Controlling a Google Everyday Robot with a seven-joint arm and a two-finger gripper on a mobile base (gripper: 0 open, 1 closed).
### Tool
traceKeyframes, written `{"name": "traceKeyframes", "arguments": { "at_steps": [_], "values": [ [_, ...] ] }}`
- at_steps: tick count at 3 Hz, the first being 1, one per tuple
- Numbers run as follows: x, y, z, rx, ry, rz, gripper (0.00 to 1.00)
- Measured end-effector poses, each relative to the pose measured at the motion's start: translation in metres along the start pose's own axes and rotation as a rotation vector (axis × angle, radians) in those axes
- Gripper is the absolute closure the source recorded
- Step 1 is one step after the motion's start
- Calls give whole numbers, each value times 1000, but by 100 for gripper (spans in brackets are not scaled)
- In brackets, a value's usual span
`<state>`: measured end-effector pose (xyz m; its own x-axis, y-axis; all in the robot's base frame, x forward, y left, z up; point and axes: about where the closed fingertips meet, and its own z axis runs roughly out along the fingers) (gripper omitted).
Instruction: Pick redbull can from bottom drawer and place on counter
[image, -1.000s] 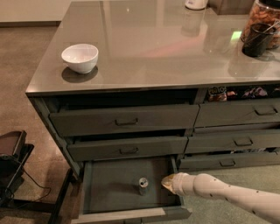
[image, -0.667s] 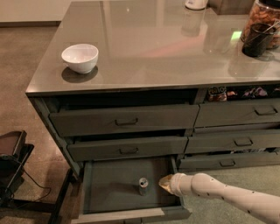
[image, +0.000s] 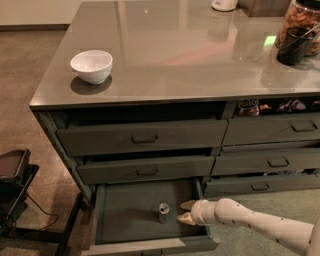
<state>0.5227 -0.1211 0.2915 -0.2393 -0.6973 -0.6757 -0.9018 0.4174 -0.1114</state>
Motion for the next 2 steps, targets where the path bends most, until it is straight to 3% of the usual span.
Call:
{"name": "traceKeyframes", "arguments": {
  "at_steps": [2],
  "values": [
    [8,-2,26,5,-11,-36,39]
  ]
}}
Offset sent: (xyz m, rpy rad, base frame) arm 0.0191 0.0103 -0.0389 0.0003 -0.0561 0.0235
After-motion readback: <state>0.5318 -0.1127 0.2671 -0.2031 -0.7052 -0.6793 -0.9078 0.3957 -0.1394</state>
